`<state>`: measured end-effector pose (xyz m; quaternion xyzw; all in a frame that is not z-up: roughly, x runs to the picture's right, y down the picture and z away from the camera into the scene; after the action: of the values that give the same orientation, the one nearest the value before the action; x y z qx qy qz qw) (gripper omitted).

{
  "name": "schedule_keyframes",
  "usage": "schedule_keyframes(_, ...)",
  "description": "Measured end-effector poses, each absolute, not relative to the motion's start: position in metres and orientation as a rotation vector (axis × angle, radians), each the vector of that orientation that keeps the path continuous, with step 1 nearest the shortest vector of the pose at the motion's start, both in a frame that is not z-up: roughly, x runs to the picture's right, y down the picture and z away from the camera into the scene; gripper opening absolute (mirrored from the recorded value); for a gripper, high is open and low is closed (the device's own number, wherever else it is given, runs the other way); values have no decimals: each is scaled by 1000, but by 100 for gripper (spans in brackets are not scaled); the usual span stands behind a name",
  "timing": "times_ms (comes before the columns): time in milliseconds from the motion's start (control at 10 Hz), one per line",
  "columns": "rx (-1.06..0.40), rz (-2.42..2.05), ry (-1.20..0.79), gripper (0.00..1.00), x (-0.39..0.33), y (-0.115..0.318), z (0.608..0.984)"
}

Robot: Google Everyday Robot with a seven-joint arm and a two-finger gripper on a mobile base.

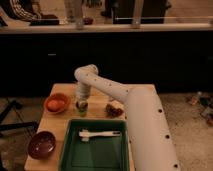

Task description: Stack cups into tray

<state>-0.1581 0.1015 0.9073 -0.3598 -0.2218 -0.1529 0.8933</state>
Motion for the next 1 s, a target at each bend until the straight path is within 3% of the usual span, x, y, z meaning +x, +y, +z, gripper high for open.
schedule_keyframes(1000, -670, -298, -407, 0, -128, 68, 860)
